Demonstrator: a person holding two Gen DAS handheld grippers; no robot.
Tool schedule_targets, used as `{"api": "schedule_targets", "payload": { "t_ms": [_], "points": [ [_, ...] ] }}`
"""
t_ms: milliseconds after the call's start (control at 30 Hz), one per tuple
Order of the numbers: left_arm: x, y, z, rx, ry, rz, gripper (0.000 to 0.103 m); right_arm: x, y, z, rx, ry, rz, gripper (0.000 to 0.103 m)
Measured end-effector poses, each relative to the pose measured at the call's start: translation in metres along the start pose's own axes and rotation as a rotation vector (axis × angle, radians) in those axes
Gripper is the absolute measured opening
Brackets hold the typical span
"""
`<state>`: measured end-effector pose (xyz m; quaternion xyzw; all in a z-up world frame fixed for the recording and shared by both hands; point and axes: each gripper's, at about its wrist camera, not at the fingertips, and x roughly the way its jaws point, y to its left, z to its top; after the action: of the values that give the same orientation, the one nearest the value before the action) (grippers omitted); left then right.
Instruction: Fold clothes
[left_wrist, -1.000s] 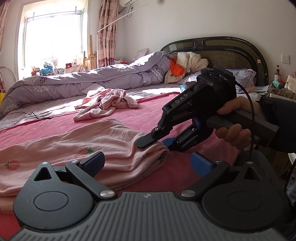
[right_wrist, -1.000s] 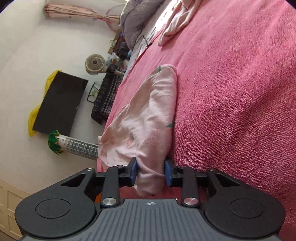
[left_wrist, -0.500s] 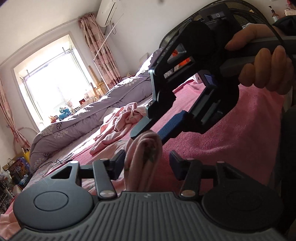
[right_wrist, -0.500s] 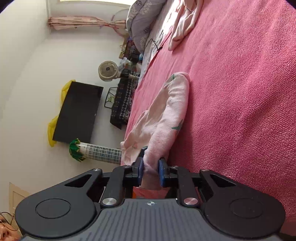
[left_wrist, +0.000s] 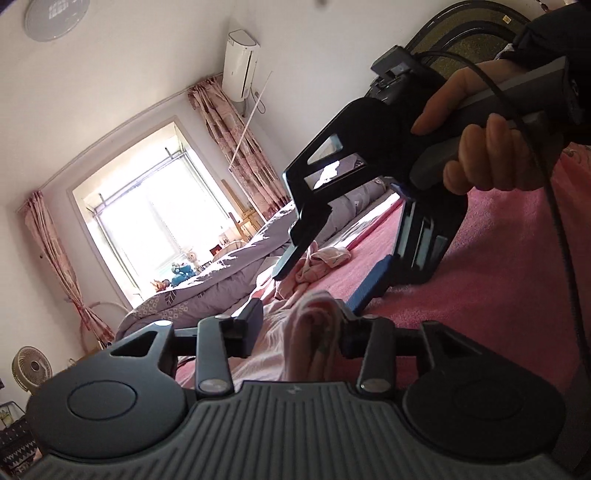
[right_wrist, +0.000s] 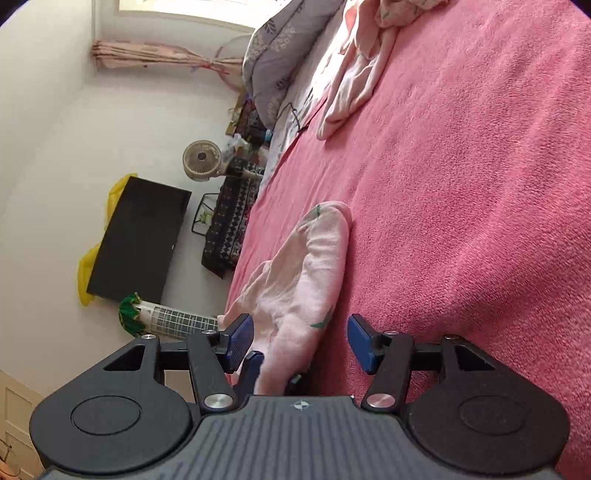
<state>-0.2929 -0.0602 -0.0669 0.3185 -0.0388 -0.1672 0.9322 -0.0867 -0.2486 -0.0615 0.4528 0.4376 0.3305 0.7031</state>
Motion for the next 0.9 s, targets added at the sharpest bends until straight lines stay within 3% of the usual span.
{"api": "schedule_targets", "payload": {
  "t_ms": [33, 133, 267, 367, 533, 600, 633, 667, 767, 900],
  "points": [
    [0.0, -0.002, 0.001, 0.015, -0.015, -0.008, 0.052, 0.006, 0.002, 0.003, -0.004, 0.011, -0.002, 0.057],
    [0.004, -0.003, 0.005, -0.008, 0.001, -0.069, 0.012, 0.017, 0.008, 0.006, -0.018, 0.037, -0.03, 0.057],
    [0.007, -0.006, 0.003, -0.013, 0.015, -0.114, 0.01, 0.018, 0.016, 0.004, -0.044, 0.051, -0.07, 0.057],
    [0.005, 0.0, 0.004, -0.018, 0.008, -0.095, 0.009, 0.009, 0.02, 0.001, -0.057, 0.059, -0.087, 0.057],
    [0.006, 0.021, 0.007, -0.125, 0.014, -0.112, 0.009, 0.007, 0.02, -0.005, -0.08, 0.076, -0.108, 0.056],
    [0.005, 0.024, 0.006, -0.161, 0.026, -0.154, 0.009, 0.011, 0.021, -0.003, -0.089, 0.068, -0.118, 0.043],
    [0.005, 0.024, 0.004, -0.17, 0.033, -0.179, 0.009, 0.015, 0.021, 0.0, -0.091, 0.053, -0.133, 0.02],
    [0.006, 0.022, 0.003, -0.174, 0.048, -0.206, 0.008, 0.02, 0.019, 0.003, -0.091, 0.042, -0.146, 0.013],
    [0.017, 0.023, -0.009, -0.226, 0.116, -0.318, 0.008, 0.029, 0.013, 0.007, -0.083, -0.002, -0.154, 0.01],
    [0.019, 0.027, -0.017, -0.242, 0.114, -0.344, 0.008, 0.034, 0.008, 0.01, -0.079, -0.05, -0.127, 0.01]
  ]
}}
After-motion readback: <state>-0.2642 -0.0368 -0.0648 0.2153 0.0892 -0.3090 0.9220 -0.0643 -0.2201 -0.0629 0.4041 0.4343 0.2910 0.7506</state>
